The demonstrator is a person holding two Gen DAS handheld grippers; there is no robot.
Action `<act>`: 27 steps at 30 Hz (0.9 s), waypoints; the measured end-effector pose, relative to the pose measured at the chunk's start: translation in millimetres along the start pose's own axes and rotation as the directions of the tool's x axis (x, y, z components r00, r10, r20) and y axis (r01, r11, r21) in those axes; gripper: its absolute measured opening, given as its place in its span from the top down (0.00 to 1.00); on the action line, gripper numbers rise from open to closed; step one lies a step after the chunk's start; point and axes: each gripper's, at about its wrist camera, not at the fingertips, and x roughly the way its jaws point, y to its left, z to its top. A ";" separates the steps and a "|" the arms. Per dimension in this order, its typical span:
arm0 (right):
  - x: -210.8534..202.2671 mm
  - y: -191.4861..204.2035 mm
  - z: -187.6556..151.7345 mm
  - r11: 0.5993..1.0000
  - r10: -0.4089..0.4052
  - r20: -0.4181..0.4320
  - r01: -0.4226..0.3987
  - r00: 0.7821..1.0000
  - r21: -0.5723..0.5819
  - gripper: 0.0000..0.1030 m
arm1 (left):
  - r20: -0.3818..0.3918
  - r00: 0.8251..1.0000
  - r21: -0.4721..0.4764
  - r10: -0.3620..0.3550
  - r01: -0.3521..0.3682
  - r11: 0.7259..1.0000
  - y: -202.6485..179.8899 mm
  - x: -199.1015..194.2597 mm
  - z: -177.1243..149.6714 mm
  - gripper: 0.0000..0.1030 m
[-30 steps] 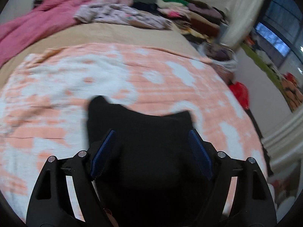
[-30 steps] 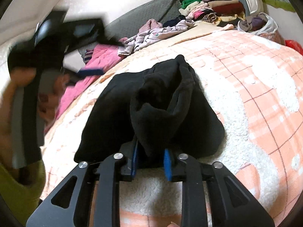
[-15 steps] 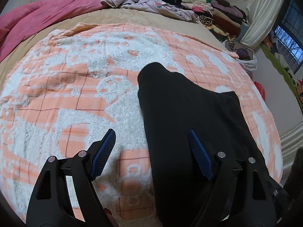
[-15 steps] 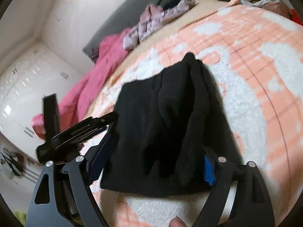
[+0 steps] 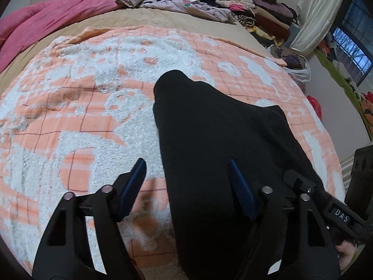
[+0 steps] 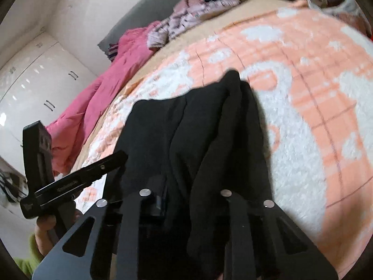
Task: Fold small clothes
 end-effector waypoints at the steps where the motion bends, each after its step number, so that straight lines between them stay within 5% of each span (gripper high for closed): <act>1: -5.6 4.0 0.7 1.000 -0.003 0.020 0.003 1.000 -0.028 0.81 | 0.003 1.000 0.010 -0.002 0.002 1.000 -2.9 -2.2 -0.2 0.42; 7: -13.7 8.7 11.0 0.992 -0.054 0.059 0.060 0.997 -0.113 0.81 | 0.011 1.000 0.048 -0.001 0.001 0.999 -15.2 -9.2 -1.5 0.42; 14: -0.1 -20.5 -4.1 0.998 -0.050 0.009 0.050 0.999 -0.035 0.76 | -0.019 1.000 0.051 0.010 -0.009 0.999 -15.6 2.5 -8.3 0.40; 17: -1.7 -28.4 -8.4 0.999 -0.036 0.026 0.036 0.999 0.010 0.67 | -0.020 1.000 0.054 0.012 -0.011 0.998 -15.2 4.3 -11.1 0.40; 27: -23.6 -18.2 -21.5 0.984 -0.174 0.055 0.176 0.983 -0.031 0.41 | -0.017 1.000 0.050 0.000 0.001 0.999 -13.1 -0.5 -19.0 0.40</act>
